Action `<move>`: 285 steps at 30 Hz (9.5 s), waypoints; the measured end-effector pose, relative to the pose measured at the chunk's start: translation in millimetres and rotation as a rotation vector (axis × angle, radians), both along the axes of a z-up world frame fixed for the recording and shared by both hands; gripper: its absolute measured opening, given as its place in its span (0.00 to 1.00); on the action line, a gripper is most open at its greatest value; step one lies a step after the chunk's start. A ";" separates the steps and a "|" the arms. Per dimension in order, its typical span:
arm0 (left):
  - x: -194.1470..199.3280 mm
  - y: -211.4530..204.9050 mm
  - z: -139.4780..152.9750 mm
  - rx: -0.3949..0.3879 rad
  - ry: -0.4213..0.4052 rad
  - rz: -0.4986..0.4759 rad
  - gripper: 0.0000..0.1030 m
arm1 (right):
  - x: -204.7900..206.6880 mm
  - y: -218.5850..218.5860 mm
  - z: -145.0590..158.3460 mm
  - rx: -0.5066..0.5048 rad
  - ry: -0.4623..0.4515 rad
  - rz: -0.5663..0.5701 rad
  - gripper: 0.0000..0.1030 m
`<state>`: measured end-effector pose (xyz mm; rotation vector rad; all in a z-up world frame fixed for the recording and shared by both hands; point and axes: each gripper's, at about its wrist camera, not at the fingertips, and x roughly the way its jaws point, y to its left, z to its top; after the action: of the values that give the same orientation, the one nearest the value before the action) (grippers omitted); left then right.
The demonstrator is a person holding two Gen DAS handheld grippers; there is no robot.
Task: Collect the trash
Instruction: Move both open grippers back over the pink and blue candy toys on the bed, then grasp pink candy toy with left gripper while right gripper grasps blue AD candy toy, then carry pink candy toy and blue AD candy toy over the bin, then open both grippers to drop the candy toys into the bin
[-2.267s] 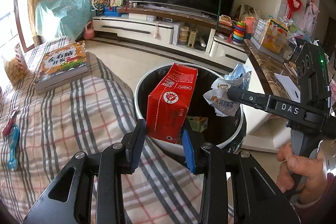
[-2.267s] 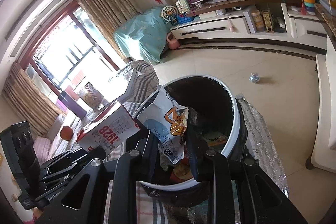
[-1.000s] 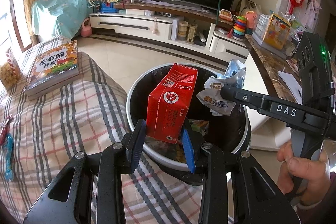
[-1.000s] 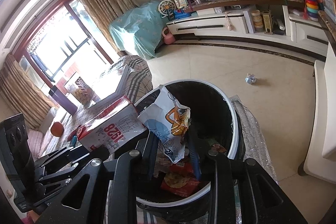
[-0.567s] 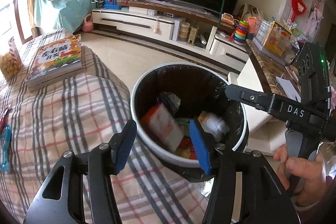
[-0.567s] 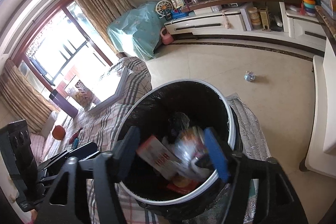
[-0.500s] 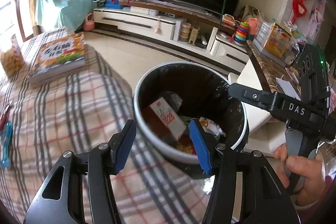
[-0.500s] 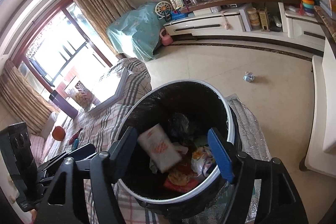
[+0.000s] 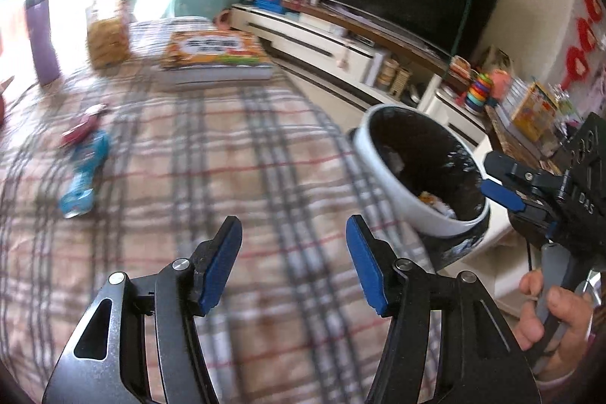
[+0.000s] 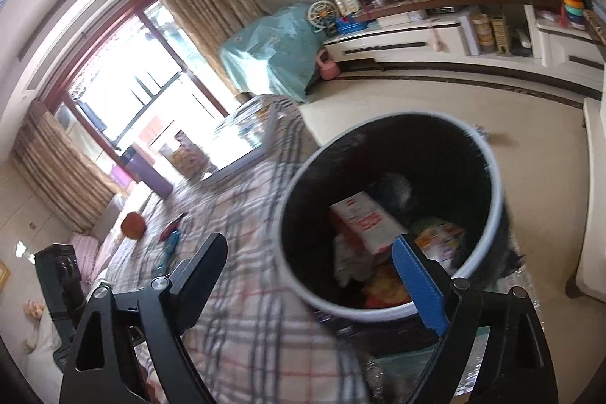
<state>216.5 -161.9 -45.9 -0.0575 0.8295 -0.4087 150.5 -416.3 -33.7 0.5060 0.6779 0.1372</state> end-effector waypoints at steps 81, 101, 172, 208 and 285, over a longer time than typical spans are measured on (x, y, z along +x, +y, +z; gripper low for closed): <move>131.5 171.0 -39.1 0.137 0.022 0.256 0.44 | 78.3 171.4 -66.9 -0.092 0.127 0.248 0.18; 10.8 222.1 -44.8 -0.075 0.059 0.243 0.44 | 131.1 273.5 -62.4 -0.262 0.119 0.179 0.49; -37.5 -15.9 4.6 0.102 -0.080 -0.083 0.44 | -42.2 60.6 -5.1 -0.129 -0.055 0.119 0.31; -27.5 -99.8 30.8 0.116 -0.146 -0.197 0.44 | -39.8 -13.7 4.7 -0.122 -0.073 -0.009 0.31; 38.7 -156.1 7.6 0.164 -0.083 -0.230 0.44 | 24.4 -53.1 -2.8 -0.112 0.014 -0.018 0.31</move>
<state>255.2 -318.0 -38.3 0.2078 0.7875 -0.5537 174.9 -469.4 -36.4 0.4055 0.6909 0.0782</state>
